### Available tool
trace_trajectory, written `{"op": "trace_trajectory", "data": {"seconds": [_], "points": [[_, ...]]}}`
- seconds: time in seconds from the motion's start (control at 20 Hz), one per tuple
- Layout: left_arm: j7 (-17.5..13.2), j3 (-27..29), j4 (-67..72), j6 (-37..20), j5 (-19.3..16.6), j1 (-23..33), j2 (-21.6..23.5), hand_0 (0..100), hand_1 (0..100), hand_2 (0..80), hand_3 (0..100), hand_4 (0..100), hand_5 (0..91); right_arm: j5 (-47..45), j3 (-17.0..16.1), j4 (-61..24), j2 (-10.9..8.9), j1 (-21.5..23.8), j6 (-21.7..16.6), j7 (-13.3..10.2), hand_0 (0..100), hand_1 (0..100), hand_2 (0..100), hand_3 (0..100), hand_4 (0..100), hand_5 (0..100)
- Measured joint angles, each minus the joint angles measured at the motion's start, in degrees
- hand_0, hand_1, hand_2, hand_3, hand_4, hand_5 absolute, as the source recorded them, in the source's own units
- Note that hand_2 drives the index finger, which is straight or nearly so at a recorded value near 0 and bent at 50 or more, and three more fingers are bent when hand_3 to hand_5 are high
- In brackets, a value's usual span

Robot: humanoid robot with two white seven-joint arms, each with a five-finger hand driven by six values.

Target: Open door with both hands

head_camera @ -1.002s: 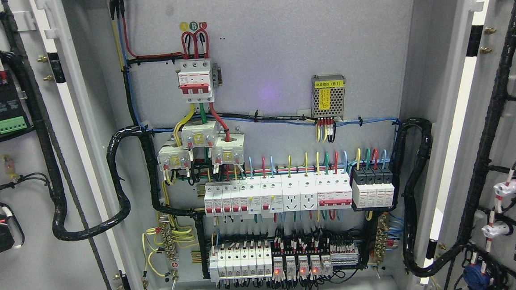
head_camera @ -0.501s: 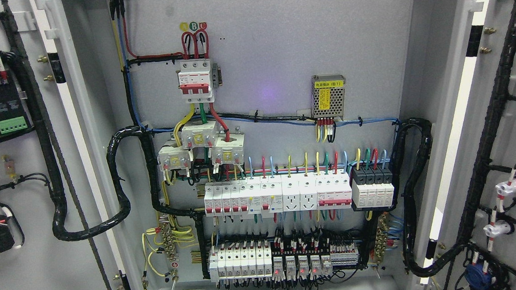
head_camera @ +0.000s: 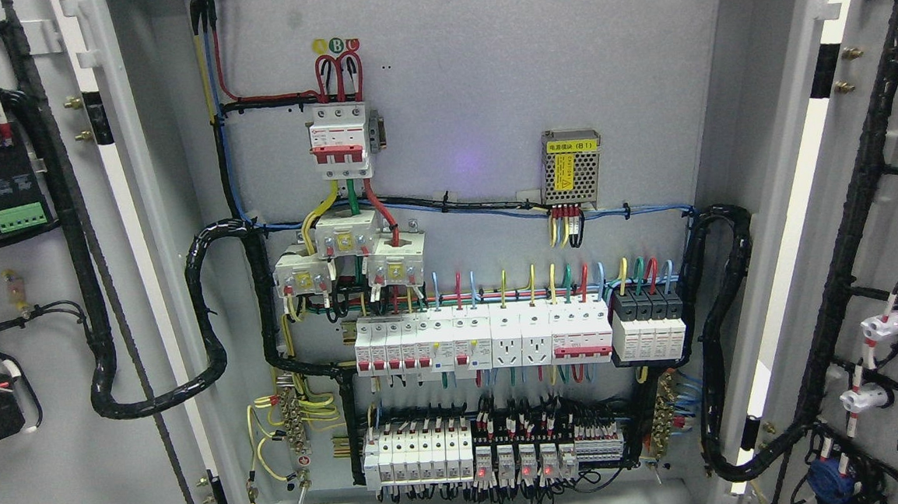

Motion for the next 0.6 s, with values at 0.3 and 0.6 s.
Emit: {"op": "trace_trajectory", "data": {"seconds": [0.3,0.6], "points": [[0.41,1.52,15.15,0.0,0.77,-2.52,-3.06,0,0,0.0,0,0,0.0,4.1,11.69,1.0,-0.11,7.35,-0.01,0.72,0,0,0,0,0,0],[0.71,2.49,31.89,0.0,1.09,-7.51,-5.02,0,0,0.0,0,0,0.0,14.16,23.55,18.44,1.62,6.84,0.54,0.96,0,0,0,0,0,0]]}}
